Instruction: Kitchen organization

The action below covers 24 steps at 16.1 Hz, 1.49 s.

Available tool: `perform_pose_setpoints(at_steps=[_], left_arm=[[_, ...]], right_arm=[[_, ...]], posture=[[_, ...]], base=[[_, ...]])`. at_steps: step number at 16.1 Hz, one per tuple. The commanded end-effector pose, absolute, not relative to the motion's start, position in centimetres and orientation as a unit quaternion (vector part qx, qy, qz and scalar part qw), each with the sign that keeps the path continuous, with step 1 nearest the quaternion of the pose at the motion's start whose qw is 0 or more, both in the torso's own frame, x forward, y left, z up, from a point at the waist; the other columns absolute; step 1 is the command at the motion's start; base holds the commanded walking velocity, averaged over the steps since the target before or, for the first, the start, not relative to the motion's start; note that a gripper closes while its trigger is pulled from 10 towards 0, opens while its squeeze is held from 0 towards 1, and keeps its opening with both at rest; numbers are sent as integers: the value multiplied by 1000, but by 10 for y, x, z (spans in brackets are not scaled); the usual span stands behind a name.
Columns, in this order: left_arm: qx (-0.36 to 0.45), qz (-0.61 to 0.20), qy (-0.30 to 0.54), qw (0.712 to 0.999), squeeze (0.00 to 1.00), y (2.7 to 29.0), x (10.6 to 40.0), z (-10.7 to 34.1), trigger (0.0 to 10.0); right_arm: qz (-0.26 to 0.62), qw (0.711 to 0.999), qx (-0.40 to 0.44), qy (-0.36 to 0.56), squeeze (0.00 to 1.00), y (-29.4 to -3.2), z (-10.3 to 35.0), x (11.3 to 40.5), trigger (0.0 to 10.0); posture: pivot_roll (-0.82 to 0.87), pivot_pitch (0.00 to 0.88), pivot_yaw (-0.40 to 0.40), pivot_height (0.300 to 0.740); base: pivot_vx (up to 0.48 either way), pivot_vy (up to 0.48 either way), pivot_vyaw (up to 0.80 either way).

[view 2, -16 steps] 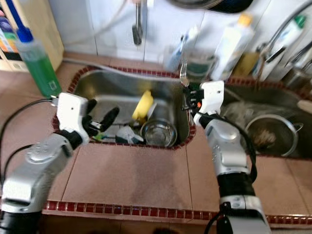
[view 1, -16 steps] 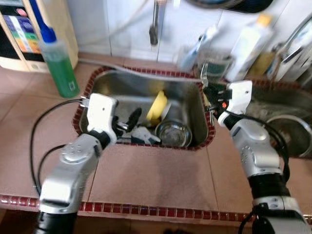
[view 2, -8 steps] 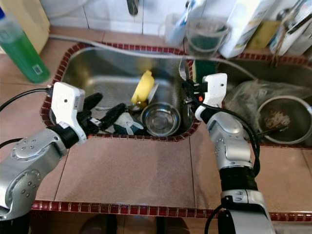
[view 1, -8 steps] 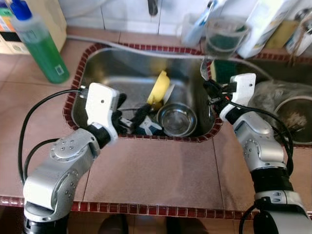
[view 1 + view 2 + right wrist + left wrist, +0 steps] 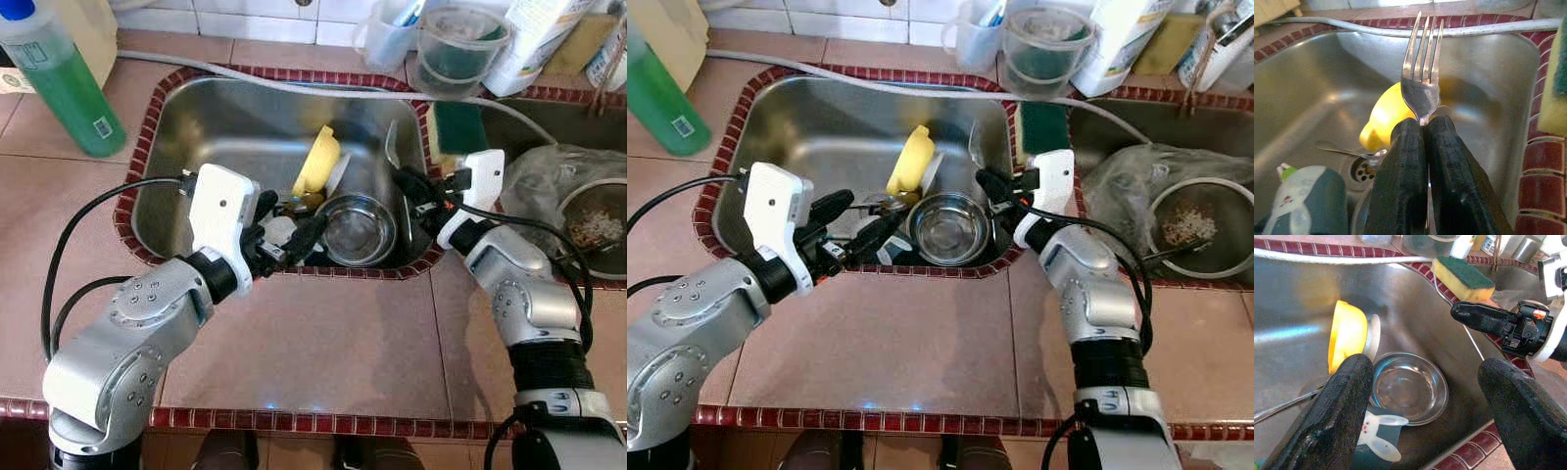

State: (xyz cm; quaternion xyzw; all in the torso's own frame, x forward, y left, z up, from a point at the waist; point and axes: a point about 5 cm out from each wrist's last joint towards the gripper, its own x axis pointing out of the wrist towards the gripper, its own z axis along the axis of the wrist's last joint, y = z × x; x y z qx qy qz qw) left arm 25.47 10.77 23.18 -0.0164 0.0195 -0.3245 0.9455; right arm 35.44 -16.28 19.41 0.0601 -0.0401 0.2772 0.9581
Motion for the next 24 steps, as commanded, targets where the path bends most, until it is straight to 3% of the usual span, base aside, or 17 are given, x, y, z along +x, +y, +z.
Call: perform_pose_setpoints(at_steps=[1, 12, 21, 24], left_arm=[[-15, -335, 18, 942, 0, 103, 250, 235, 10000], [-11, -318, 20, 948, 0, 106, 255, 234, 10000], [20, -209, -3, 978, 0, 127, 288, 208, 10000], [22, -161, 11, 987, 0, 134, 300, 184, 10000]], right_arm=[[277, 957, 80, 8, 1000, -163, 172, 350, 10000], [285, 954, 90, 7, 1000, -161, 175, 348, 10000], [271, 955, 110, -37, 1000, -143, 174, 337, 10000], [215, 968, 121, -54, 1000, -151, 168, 335, 10000]], posture=[[-4, 370, -51, 740], [0, 350, -52, 740], [13, 172, -38, 740], [8, 93, -30, 740]], base=[[0, 0, 0], [0, 0, 0], [0, 0, 0], [0, 0, 0]])
